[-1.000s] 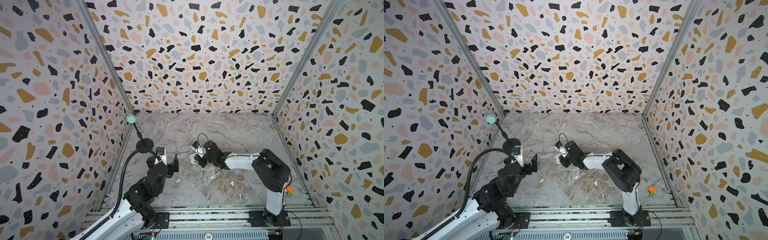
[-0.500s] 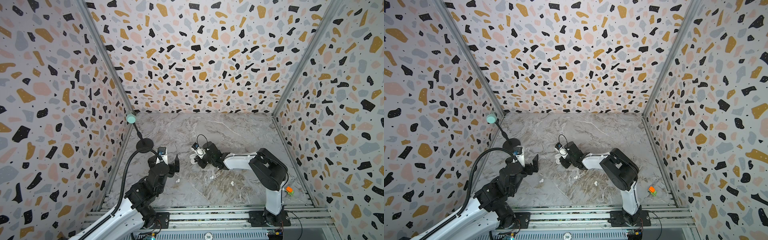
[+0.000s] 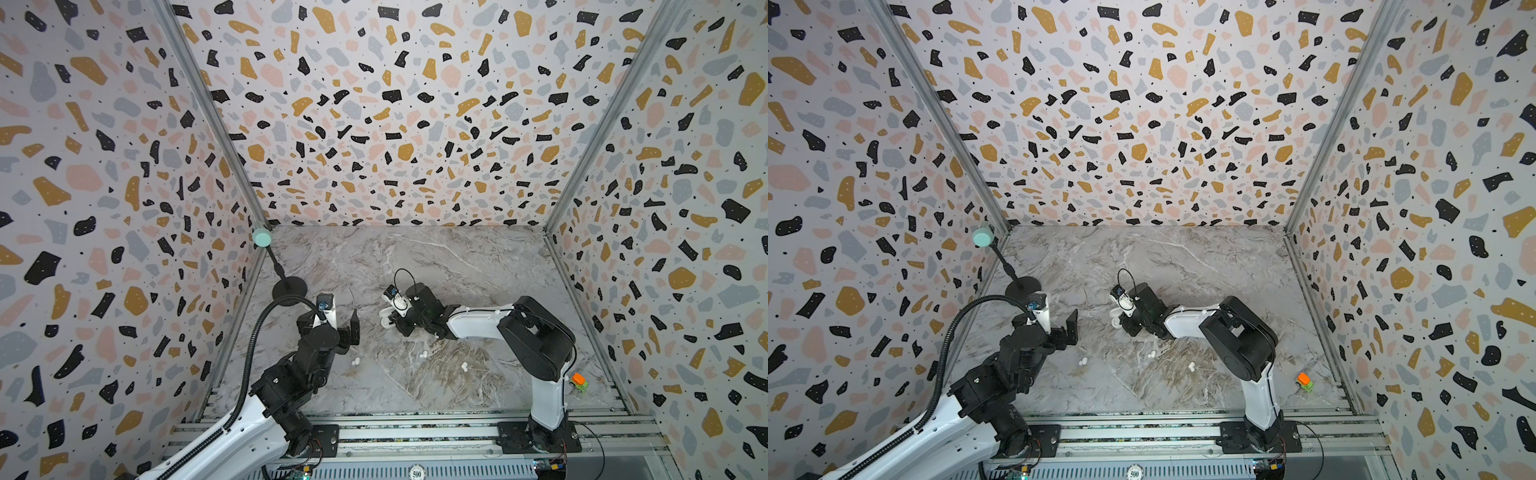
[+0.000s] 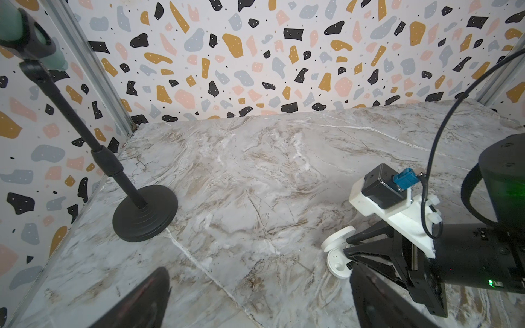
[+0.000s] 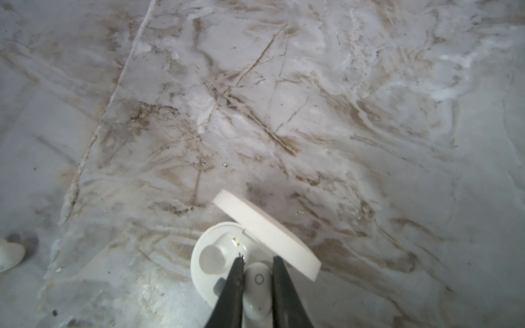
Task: Insert the wireless bluetooth earbuds into the charging case
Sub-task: 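Lower the held earbud into a slot of the open case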
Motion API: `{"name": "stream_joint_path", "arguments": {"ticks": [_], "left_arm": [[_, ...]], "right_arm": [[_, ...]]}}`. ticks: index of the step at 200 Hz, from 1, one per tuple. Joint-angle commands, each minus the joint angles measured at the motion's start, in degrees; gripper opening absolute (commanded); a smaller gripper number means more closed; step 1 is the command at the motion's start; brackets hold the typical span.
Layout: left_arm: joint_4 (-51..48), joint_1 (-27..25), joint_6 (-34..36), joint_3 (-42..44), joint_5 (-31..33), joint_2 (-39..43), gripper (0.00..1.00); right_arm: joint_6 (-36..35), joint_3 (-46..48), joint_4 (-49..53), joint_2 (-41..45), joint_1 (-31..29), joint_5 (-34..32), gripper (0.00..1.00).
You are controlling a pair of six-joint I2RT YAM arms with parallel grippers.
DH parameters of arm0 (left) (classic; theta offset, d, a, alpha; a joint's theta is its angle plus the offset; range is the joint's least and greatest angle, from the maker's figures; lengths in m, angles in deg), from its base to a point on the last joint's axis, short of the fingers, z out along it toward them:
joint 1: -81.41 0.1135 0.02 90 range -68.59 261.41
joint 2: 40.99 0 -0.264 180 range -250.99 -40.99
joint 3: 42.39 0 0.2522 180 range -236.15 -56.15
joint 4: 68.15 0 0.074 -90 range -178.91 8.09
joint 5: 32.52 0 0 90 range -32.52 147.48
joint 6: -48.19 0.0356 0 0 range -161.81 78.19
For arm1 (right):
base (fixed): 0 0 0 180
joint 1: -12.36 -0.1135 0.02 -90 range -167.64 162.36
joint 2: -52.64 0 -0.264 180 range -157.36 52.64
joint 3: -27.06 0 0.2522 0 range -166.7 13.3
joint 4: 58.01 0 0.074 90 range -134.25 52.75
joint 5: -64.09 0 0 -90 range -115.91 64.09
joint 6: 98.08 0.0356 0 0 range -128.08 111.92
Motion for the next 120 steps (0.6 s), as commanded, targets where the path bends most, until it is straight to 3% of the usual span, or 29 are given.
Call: {"name": "stream_joint_path", "arguments": {"ticks": [1,120], "left_arm": [[2.3,0.3,0.9,0.0,-0.4,0.1,1.00],[2.3,0.3,1.1,0.0,-1.6,-0.5,1.00]], "right_arm": [[-0.4,-1.1,-0.1,-0.1,0.4,-0.4,0.00],[0.1,0.5,-1.3,0.5,0.3,-1.5,0.00]]}}
